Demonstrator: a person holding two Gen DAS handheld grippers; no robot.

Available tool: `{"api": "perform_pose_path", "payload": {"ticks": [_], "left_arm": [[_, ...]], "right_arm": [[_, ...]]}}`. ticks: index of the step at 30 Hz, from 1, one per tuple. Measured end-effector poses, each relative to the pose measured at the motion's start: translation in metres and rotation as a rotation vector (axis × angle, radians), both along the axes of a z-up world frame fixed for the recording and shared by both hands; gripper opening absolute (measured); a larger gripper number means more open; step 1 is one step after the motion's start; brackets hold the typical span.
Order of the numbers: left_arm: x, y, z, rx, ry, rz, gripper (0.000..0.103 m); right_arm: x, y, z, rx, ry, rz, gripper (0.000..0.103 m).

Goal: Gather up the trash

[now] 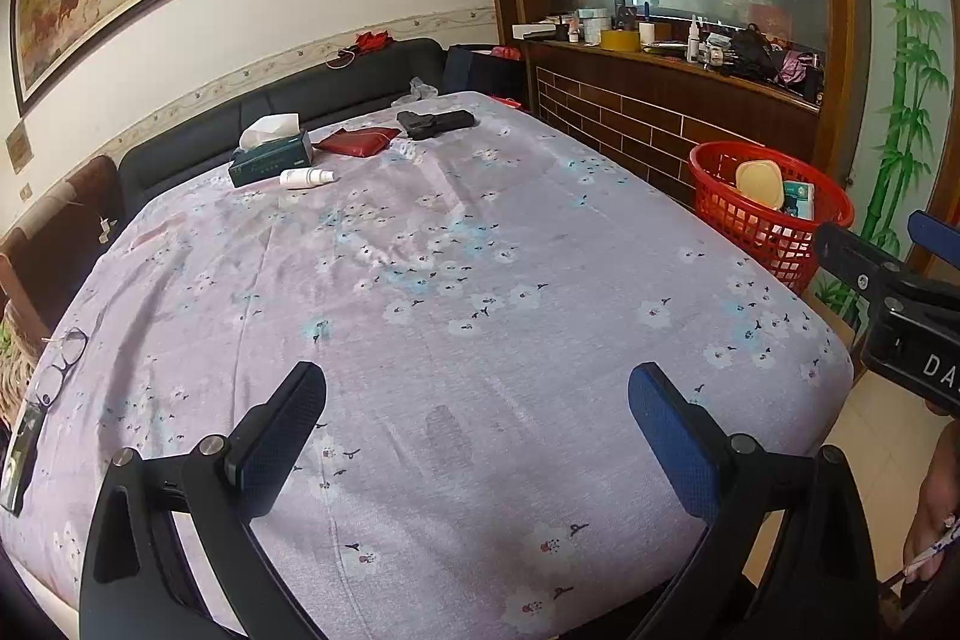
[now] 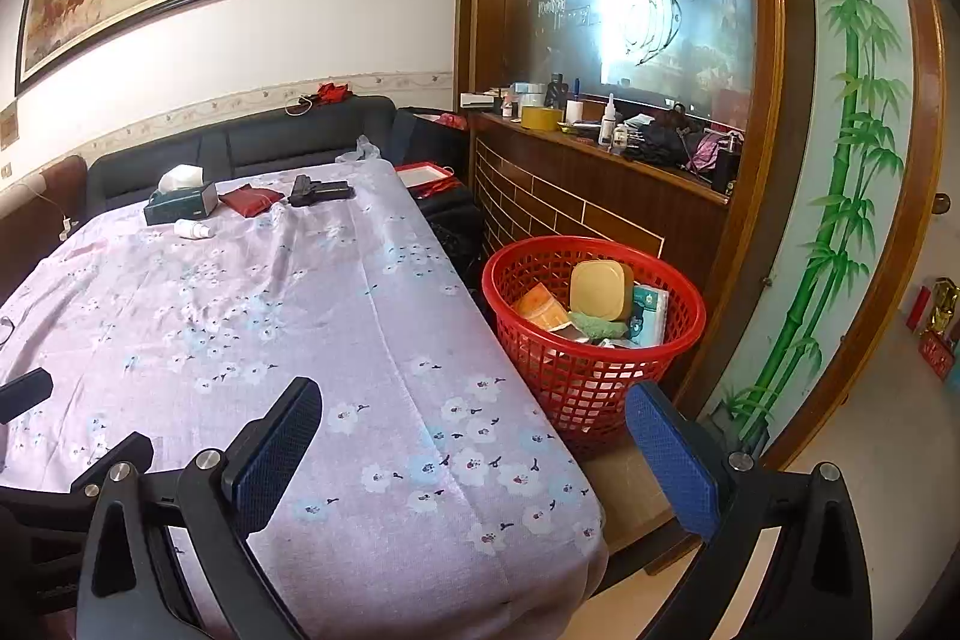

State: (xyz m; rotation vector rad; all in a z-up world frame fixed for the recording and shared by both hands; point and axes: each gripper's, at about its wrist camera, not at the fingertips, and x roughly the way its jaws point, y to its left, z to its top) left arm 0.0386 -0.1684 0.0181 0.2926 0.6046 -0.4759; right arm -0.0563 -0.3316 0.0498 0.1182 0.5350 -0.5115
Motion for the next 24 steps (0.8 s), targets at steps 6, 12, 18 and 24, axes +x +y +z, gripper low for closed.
{"api": "perform_pose_path", "payload": {"ticks": [6, 12, 18, 24], "left_arm": [[0.000, 0.001, 0.000, -0.003, 0.003, 0.002, 0.100], [0.002, 0.006, -0.001, -0.007, 0.005, 0.008, 0.100], [0.002, 0.007, -0.001, -0.009, 0.006, 0.009, 0.100], [0.003, 0.009, -0.002, -0.014, 0.009, 0.015, 0.100]], "right_arm": [[0.003, 0.003, -0.002, 0.001, 0.011, 0.010, 0.103], [0.005, 0.003, -0.003, 0.005, 0.016, 0.013, 0.103], [0.007, 0.006, -0.004, 0.003, 0.022, 0.019, 0.103], [0.011, 0.007, -0.004, -0.001, 0.027, 0.025, 0.103]]}}
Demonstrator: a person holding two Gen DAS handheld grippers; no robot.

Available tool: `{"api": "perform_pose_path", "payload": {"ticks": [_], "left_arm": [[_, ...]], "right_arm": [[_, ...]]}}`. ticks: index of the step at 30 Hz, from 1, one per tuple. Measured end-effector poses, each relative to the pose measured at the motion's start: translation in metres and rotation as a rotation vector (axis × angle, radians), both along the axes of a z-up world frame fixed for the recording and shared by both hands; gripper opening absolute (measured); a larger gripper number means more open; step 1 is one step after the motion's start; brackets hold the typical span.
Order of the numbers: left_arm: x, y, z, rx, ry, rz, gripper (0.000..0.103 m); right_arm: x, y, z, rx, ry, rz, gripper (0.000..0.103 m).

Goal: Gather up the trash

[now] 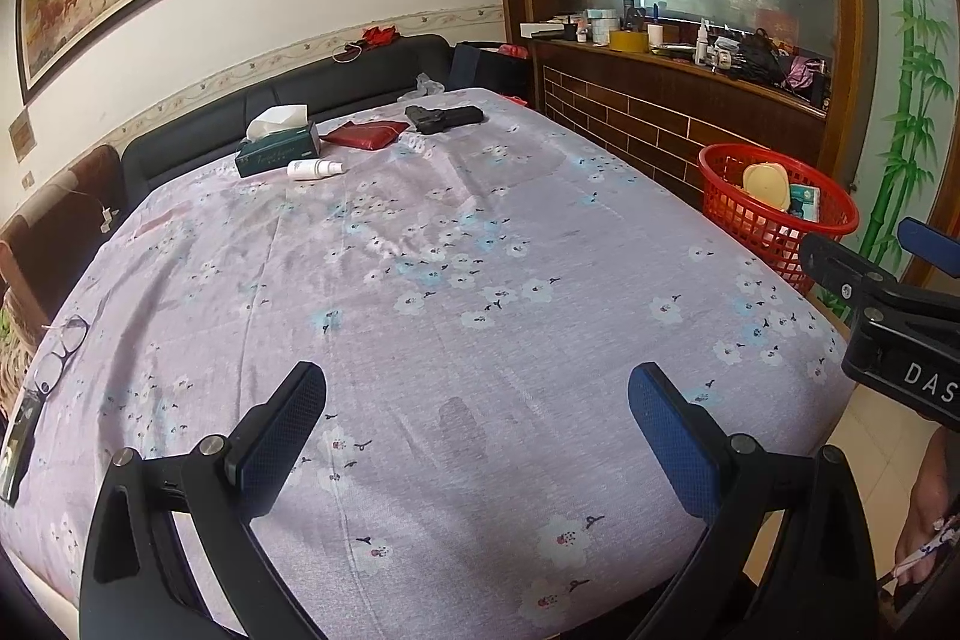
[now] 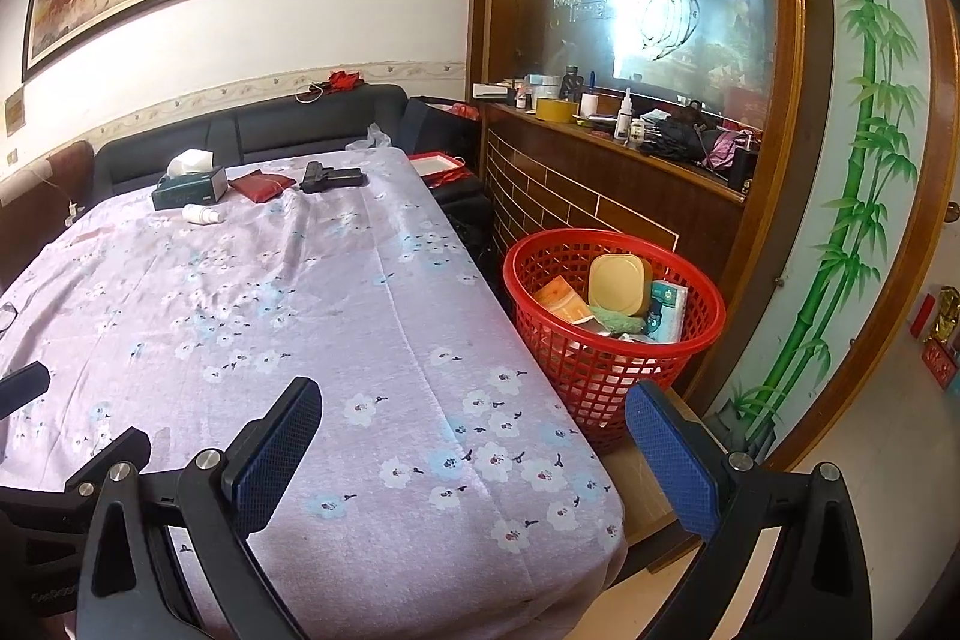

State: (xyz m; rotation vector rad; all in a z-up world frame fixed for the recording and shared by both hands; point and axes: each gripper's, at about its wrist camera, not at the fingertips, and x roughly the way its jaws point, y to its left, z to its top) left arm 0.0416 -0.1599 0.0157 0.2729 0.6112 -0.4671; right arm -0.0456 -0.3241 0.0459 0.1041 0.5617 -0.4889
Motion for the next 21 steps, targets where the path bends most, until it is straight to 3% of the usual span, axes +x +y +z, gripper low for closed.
{"api": "perform_pose_path", "payload": {"ticks": [7, 11, 17, 21], "left_arm": [[0.007, 0.011, -0.005, -0.011, 0.019, 0.020, 0.100], [0.026, 0.031, -0.009, -0.043, 0.071, 0.058, 0.100], [0.082, 0.094, -0.019, -0.031, 0.134, 0.301, 0.100], [0.122, 0.144, -0.032, -0.034, 0.229, 0.443, 0.100]], "right_arm": [[0.012, 0.004, -0.003, -0.007, 0.020, 0.015, 0.103], [0.031, 0.006, -0.006, 0.002, 0.046, 0.037, 0.103], [0.096, 0.030, -0.023, 0.057, 0.174, 0.171, 0.103], [0.142, 0.056, -0.041, 0.114, 0.252, 0.246, 0.103]]}}
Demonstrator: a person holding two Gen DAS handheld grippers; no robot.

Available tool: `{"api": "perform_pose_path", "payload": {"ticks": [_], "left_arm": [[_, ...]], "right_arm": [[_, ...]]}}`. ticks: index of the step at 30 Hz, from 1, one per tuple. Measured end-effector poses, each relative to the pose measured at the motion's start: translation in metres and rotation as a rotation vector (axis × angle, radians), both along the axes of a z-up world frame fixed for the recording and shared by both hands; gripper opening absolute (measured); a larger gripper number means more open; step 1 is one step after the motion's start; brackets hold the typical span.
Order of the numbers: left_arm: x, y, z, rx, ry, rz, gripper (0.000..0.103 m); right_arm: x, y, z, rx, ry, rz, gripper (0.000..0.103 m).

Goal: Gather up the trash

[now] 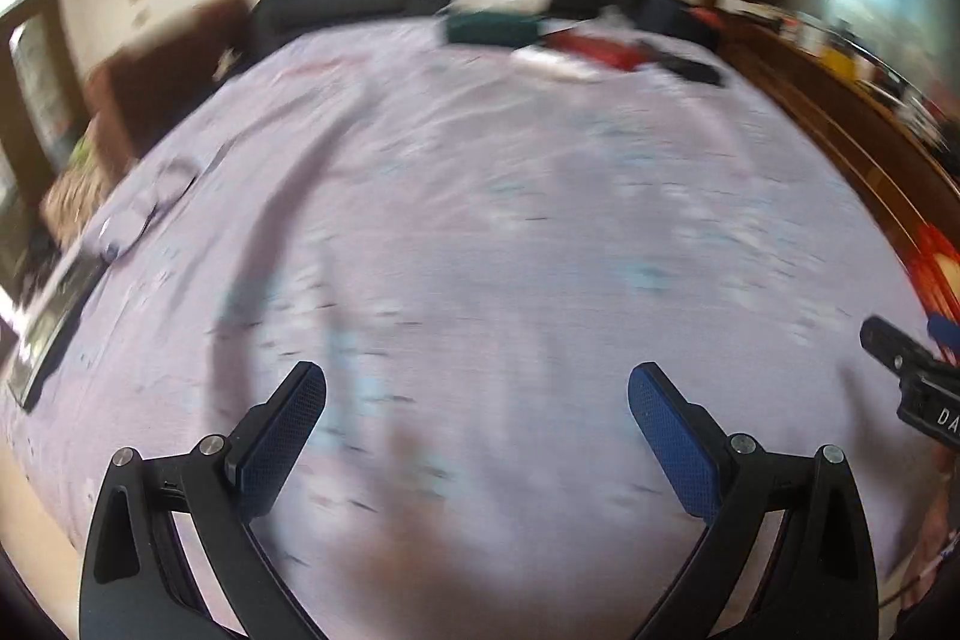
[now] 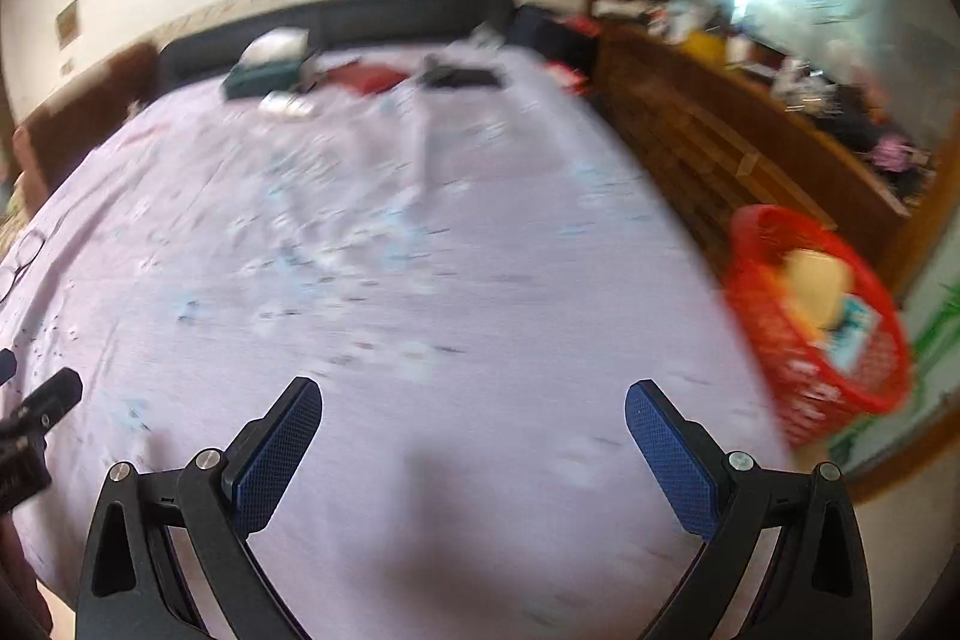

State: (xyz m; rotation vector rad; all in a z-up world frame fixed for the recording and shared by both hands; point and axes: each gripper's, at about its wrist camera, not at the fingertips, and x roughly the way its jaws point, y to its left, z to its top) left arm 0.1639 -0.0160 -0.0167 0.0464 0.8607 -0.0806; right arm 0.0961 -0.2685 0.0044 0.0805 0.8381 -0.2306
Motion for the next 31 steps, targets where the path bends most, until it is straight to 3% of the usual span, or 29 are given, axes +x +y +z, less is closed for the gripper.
{"api": "perform_pose_path", "payload": {"ticks": [7, 11, 16, 31], "left_arm": [[0.035, 0.044, -0.019, -0.001, 0.111, 0.086, 0.100], [0.048, 0.045, -0.021, 0.054, 0.129, 0.070, 0.100], [0.065, 0.049, -0.026, 0.025, 0.164, 0.036, 0.100], [0.069, 0.050, -0.029, 0.019, 0.141, 0.018, 0.103]], "right_arm": [[0.081, 0.034, -0.035, 0.049, 0.153, 0.043, 0.102], [0.101, 0.042, -0.037, 0.036, 0.158, 0.031, 0.102], [0.107, 0.042, -0.040, 0.084, 0.145, -0.002, 0.103], [0.107, 0.041, -0.040, 0.083, 0.148, 0.000, 0.103]]}}
